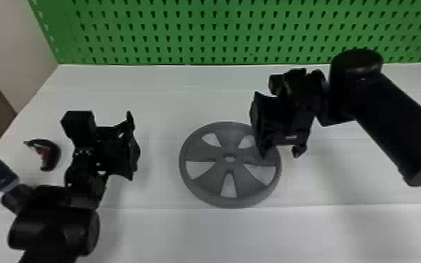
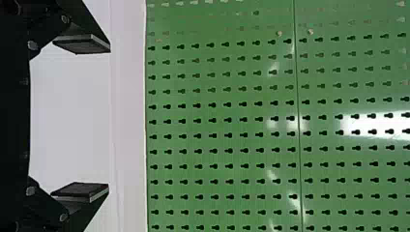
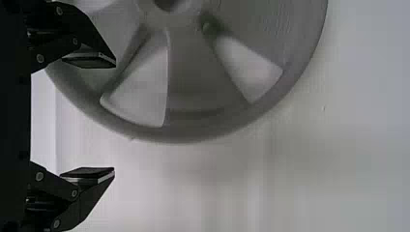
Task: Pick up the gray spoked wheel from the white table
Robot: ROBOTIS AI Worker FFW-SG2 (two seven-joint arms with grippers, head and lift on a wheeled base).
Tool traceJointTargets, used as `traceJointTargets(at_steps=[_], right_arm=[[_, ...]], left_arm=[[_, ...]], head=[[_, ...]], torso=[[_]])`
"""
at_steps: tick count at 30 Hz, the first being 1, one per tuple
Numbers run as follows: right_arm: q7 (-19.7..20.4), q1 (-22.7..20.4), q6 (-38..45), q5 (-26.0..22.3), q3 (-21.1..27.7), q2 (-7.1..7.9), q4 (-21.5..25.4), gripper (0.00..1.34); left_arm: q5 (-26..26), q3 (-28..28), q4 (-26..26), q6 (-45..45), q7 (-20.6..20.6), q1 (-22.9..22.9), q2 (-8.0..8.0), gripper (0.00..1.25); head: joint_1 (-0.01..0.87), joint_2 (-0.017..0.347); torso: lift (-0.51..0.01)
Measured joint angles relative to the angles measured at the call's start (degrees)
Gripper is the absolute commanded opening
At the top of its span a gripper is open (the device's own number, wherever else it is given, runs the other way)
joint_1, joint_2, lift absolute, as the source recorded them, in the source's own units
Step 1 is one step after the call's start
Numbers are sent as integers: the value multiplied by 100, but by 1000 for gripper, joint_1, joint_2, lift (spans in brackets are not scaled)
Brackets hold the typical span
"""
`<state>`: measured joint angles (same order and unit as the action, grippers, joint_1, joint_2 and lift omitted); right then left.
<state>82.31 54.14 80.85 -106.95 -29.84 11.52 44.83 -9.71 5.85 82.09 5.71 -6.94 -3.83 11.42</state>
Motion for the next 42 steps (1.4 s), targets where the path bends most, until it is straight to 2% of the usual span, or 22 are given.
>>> traceJointTargets(at_steps=[2, 5, 12, 17, 22, 32, 42], right_arm=[[295, -49, -183, -489, -41, 14, 5, 871], [482, -112, -411, -863, -61, 13, 16, 871], [543, -247, -777, -1070, 7, 17, 15, 871], [747, -364, -976, -976, 170, -31, 9, 871], [751, -452, -1188, -744, 354, -102, 12, 871], [751, -587, -1282, -164, 1066, -238, 17, 871], [751, -667, -1327, 138, 1146, -313, 17, 871]], left_arm=[[0, -7, 0, 0, 0, 11, 0, 996], [-3, -16, 0, 0, 0, 25, 0, 996], [-5, -10, 7, 0, 0, 32, 0, 996], [-5, -12, 9, 0, 0, 32, 0, 997], [-5, -6, 9, 0, 1, 30, 0, 996], [-5, -3, 9, 0, 0, 37, 0, 996], [-4, -4, 5, 0, 0, 43, 0, 996]], head=[[806, 44], [806, 44], [806, 44], [806, 44], [806, 44], [806, 44], [806, 44]], torso=[[-98], [-98], [-98], [-98], [-98], [-98], [-98]])
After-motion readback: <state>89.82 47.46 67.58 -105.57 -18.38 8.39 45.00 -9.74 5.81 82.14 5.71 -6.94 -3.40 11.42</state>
